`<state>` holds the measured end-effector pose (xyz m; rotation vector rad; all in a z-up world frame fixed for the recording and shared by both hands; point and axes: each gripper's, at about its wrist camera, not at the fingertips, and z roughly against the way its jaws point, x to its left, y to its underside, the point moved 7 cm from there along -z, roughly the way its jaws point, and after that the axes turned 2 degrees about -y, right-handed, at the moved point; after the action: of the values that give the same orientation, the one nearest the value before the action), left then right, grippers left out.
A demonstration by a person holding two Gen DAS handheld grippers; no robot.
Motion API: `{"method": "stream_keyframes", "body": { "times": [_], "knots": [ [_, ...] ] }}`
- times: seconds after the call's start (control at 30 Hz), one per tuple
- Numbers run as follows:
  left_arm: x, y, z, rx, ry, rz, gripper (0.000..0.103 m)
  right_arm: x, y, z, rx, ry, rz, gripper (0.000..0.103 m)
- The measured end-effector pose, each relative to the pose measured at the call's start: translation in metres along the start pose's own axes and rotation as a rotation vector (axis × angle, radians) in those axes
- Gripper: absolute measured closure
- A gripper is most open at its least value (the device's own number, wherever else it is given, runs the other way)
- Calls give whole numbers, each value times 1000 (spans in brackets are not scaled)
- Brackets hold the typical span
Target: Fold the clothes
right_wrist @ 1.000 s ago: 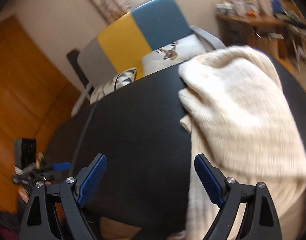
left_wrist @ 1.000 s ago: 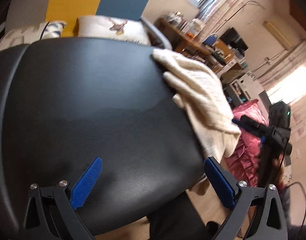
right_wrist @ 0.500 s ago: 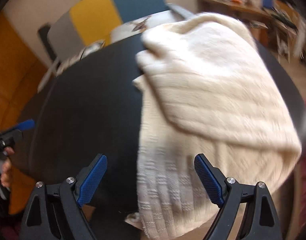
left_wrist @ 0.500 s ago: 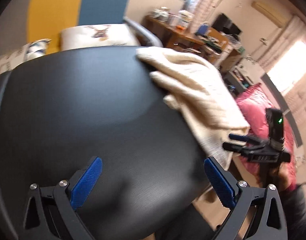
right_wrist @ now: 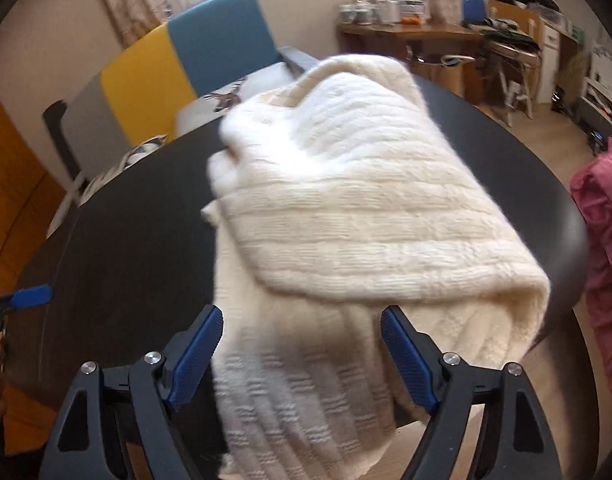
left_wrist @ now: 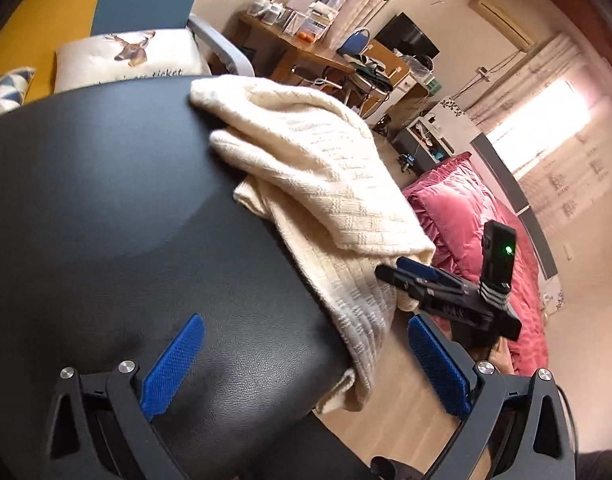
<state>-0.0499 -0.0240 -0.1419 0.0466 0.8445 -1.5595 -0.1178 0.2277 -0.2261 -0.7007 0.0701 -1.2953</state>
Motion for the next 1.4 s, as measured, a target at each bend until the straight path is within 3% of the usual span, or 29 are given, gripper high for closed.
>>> {"method": "stream_keyframes", "body": {
  "times": [0.07, 0.13, 0.2, 0.23, 0.37, 0.63, 0.83, 1.0, 1.13, 1.2, 1.27, 1.3, 1.4],
  "knots": [
    [7, -1, 6, -13, -7, 27, 0, -3, 4, -19, 64, -49, -35, 36],
    [15, -2, 10, -27, -33, 63, 0, -5, 5, -27, 73, -70, -49, 44],
    [20, -1, 14, -39, -65, 75, 0, -6, 5, -32, 83, -83, -58, 84],
    [22, -1, 16, -45, -80, 70, 0, -6, 5, -34, 95, -88, -62, 86],
    [26, -2, 9, -20, -69, 72, 0, -2, 2, -31, 107, -105, -47, 89],
    [22, -43, -43, 62, 108, 230, 1, 8, -22, 7, 24, -298, -113, 89],
    [9, -57, -79, 124, 154, 282, 1, 57, -39, 27, -25, -430, -167, 89],
    [22, -50, -97, 148, 193, 416, 1, 63, -40, 27, -50, -532, -231, 89],
    [19, -50, -107, 144, 254, 512, 3, 61, -37, 9, -46, -566, -250, 89],
    [13, -51, -112, 156, 251, 516, 11, 60, -37, 5, -50, -572, -260, 89],
    [5, -50, -117, 175, 246, 504, 38, 59, -36, 2, -53, -576, -264, 89],
    [3, -48, -122, 199, 242, 510, 63, 59, -36, 0, -55, -577, -265, 89],
    [0, -44, -130, 216, 225, 520, 74, 59, -34, -1, -57, -567, -261, 89]
  ]
}}
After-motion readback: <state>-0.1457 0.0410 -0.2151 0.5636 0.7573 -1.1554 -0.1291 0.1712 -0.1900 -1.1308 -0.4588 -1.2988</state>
